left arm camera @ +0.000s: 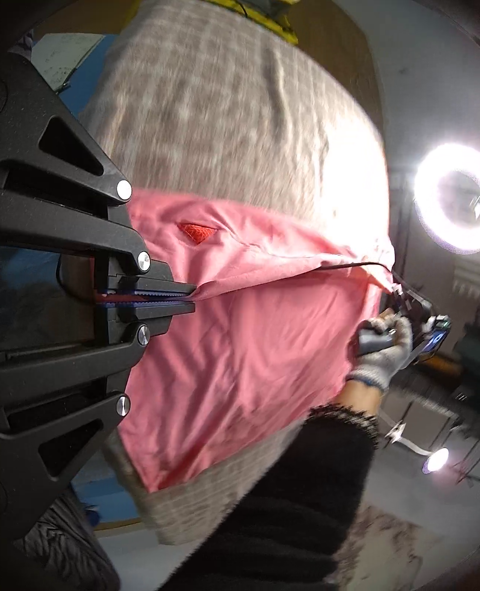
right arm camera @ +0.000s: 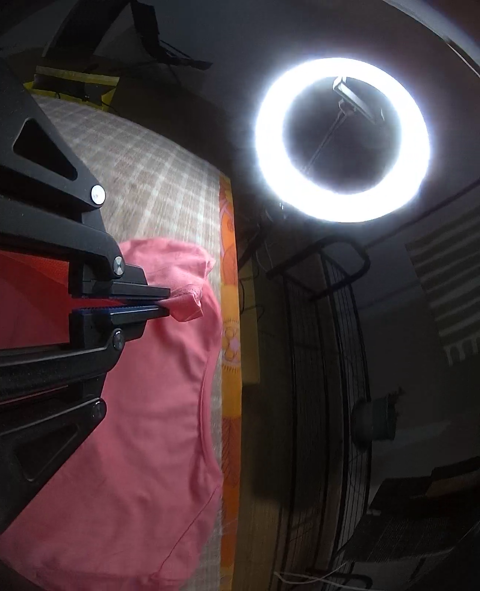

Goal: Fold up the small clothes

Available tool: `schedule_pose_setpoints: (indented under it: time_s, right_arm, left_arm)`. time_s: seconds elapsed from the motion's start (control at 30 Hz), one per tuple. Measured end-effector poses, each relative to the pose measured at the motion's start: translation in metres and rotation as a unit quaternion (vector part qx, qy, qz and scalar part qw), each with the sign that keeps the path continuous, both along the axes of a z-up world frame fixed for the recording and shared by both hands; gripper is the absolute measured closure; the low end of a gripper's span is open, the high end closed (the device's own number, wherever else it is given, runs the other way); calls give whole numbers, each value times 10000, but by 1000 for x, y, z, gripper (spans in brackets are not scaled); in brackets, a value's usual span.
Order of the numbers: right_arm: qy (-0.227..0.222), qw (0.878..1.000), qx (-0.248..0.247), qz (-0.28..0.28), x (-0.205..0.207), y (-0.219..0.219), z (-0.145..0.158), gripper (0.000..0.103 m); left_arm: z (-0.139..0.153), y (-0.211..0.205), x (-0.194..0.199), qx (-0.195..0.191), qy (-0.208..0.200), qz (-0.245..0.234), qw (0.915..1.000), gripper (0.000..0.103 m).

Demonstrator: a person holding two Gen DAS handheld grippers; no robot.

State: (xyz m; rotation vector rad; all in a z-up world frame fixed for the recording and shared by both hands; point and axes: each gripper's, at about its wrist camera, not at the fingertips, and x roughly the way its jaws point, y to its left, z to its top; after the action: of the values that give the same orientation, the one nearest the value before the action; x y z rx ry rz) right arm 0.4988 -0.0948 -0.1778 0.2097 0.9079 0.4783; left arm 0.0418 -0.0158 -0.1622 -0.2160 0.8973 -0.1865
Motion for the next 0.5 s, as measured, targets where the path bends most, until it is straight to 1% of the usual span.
schedule_pose_setpoints:
  time_s: [0.07,0.1,0.17,0.2,0.23,0.27,0.33,0.37,0.4,0.43,0.5]
  right_arm:
    - [170,9996,-113,-184,6,-17,-9,103]
    - [258,9993,-107,-245,8,-24,-12,99]
    - [323,9988,-118,-336,9,-36,-12,97]
    - [291,9986,-232,-382,8,-41,-8,79]
    - [275,9981,-326,-437,5,-47,-3,58]
    - [210,9978,-375,-499,1,-54,3,56]
    - [91,9977,-427,-520,-6,-70,18,56]
    - [57,9975,-467,-534,-10,-77,25,56]
    - [19,9969,-552,-560,-15,-85,33,52]
    - [-26,9960,-665,-592,-21,-93,40,50]
    - [-99,9952,-760,-608,-36,-110,52,51]
  left_arm:
    - [-6,-11,2,29,103,-147,9998,103]
    - [-8,-16,5,22,153,-195,9997,103]
    - [-11,-20,6,-3,197,-232,9995,103]
    - [-12,-22,7,-26,217,-242,9995,103]
    - [-12,-22,7,-55,229,-246,9994,103]
    - [-13,-22,6,-65,248,-267,9993,103]
    - [-15,-28,6,-80,270,-415,9987,103]
    - [-17,-33,4,-62,294,-551,9980,103]
    - [-17,-36,2,-35,322,-659,9973,103]
    - [-18,-39,0,-17,333,-741,9967,103]
    - [-17,-47,-9,-19,346,-1013,9943,103]
